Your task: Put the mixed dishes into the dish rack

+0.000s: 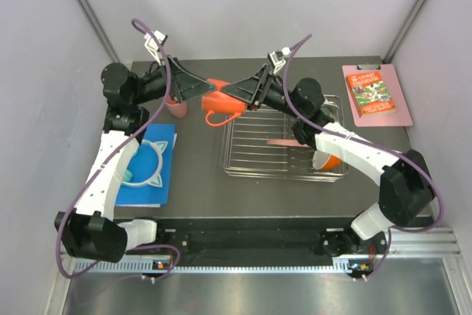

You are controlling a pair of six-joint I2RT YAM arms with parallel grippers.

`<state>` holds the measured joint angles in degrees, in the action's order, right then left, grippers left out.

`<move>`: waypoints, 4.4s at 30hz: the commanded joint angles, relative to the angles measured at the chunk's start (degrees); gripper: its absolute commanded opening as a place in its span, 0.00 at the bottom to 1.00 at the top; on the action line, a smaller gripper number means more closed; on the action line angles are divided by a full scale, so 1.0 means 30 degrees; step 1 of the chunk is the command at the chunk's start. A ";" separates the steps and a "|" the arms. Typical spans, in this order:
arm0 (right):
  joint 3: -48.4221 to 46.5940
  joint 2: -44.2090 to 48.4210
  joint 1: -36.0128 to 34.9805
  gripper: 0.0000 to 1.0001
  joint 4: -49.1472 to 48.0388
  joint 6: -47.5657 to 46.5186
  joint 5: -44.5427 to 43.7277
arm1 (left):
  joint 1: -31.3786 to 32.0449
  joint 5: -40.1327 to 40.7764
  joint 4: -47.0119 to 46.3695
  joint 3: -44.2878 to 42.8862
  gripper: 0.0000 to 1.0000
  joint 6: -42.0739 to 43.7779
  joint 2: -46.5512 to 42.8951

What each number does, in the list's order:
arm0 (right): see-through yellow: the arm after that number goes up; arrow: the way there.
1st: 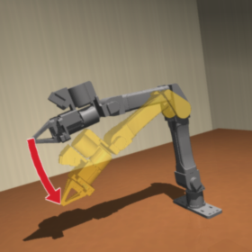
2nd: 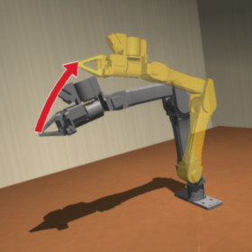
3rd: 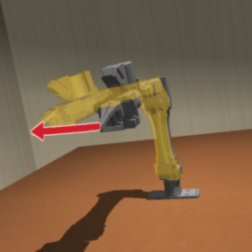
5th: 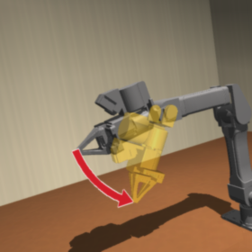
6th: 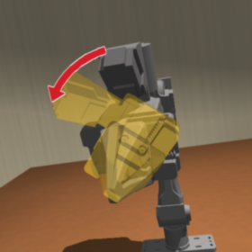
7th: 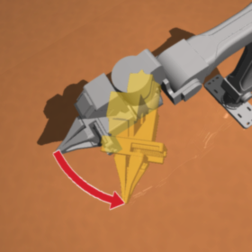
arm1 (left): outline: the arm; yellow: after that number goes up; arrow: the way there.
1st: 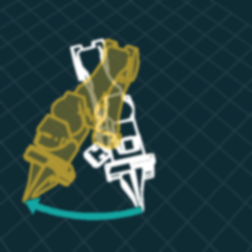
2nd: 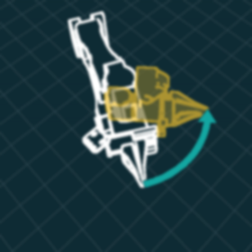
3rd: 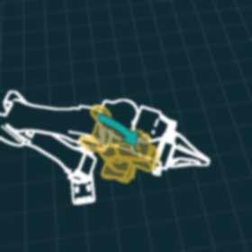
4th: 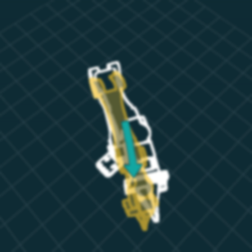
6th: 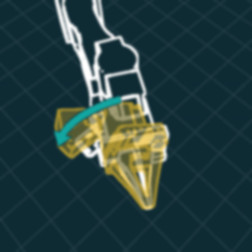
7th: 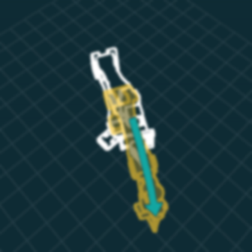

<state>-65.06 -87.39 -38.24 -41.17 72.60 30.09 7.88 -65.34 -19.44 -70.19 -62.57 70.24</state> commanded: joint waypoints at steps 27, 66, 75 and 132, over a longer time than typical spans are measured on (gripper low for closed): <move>-1.8978 -0.9655 -0.1492 0.00 3.0189 -2.0566 -1.6561 | -0.8662 -0.0545 2.2153 -0.2238 0.99 2.2814 0.1930; -1.9711 -1.3643 -0.0496 1.00 2.8137 -2.0742 -1.3398 | -0.8633 0.2092 2.0984 0.0401 0.99 2.5720 0.2544; -1.9623 -1.1302 -0.0963 1.00 2.8517 -2.0946 -1.5356 | -0.7437 0.4281 1.6887 0.0370 0.99 2.3727 0.2516; -0.5299 0.5839 -0.3338 1.00 1.9965 -1.9748 -1.6389 | -0.1132 1.1844 1.5358 -0.5666 0.00 2.4639 0.7134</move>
<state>-81.76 -72.31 -48.27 21.15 10.59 -22.98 4.78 -12.86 26.26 -87.07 16.47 110.00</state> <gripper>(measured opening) 0.993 0.162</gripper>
